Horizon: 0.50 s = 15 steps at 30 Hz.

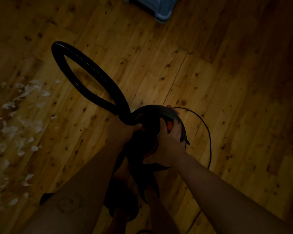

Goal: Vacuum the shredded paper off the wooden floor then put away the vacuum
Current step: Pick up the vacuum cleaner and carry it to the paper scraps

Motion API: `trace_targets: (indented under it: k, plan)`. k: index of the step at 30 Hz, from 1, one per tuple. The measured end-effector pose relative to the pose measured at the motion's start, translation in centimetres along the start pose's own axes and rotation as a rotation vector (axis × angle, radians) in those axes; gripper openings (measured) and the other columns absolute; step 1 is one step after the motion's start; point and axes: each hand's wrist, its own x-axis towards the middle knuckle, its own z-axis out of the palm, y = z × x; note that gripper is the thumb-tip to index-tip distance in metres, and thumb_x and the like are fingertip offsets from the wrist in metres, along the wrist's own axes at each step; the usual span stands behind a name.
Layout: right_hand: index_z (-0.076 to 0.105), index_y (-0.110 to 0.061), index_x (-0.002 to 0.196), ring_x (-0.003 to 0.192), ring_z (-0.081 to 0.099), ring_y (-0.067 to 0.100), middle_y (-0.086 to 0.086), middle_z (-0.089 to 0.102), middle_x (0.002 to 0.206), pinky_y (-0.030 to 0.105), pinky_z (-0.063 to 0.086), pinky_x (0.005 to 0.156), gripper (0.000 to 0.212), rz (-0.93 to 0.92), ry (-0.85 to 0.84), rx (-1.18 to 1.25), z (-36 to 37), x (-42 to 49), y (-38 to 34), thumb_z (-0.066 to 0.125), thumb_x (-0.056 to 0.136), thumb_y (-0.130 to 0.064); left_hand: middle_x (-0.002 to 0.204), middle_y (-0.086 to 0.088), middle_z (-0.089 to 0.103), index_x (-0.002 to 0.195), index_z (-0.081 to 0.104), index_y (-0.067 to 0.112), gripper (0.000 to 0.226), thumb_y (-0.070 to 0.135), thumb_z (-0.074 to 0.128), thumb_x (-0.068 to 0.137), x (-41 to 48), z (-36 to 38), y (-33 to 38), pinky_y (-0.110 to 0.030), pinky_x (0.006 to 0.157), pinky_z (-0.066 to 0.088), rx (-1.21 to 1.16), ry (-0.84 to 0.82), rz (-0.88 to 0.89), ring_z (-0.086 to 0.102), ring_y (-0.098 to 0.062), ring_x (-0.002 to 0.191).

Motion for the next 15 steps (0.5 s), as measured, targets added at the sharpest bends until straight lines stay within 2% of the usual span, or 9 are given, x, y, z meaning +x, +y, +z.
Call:
trace_targets:
  k: [5,8,11,15]
  plan:
    - [-0.019,-0.031,0.151,0.143,-0.028,0.037,0.013,-0.033,0.153,0.070,0.012,0.111,0.147,0.019,0.011,-0.012,0.1,0.0,-0.2,0.087,0.054,-0.057,0.101,0.007,0.058,0.116,0.058,0.016,0.046,0.031,0.079,0.077,-1.0,-1.0,-0.1,-0.031,0.080,0.046,-0.073,-0.005,0.030,0.056,-0.014,0.092]
    - [-0.019,-0.031,0.150,0.144,-0.024,0.036,0.012,-0.032,0.152,0.069,0.016,0.112,0.147,0.035,0.016,-0.023,0.2,-0.1,-0.3,0.087,0.052,-0.059,0.109,0.007,0.063,0.118,0.058,0.017,0.046,0.030,0.078,0.078,-2.4,-1.4,-0.5,-0.033,0.085,0.050,-0.138,-0.020,0.040,0.062,-0.016,0.099]
    - [-0.020,-0.030,0.150,0.146,-0.019,0.037,0.012,-0.031,0.152,0.066,0.020,0.112,0.148,0.052,0.018,-0.064,0.0,-0.2,-0.4,0.084,0.051,-0.064,0.121,0.000,0.065,0.126,0.057,0.017,0.057,0.030,0.080,0.076,-4.1,-2.3,-0.3,-0.045,0.093,0.052,-0.225,-0.018,0.007,0.063,-0.022,0.108]
    - [-0.020,-0.028,0.151,0.148,-0.012,0.037,0.012,-0.033,0.154,0.064,0.025,0.111,0.144,0.036,0.032,-0.105,-0.1,-1.4,-0.7,0.080,0.055,-0.070,0.130,-0.011,0.058,0.138,0.044,0.014,0.064,0.023,0.075,0.083,-6.9,-4.6,-0.3,-0.049,0.097,0.049,-0.251,-0.057,0.010,0.058,-0.032,0.116]
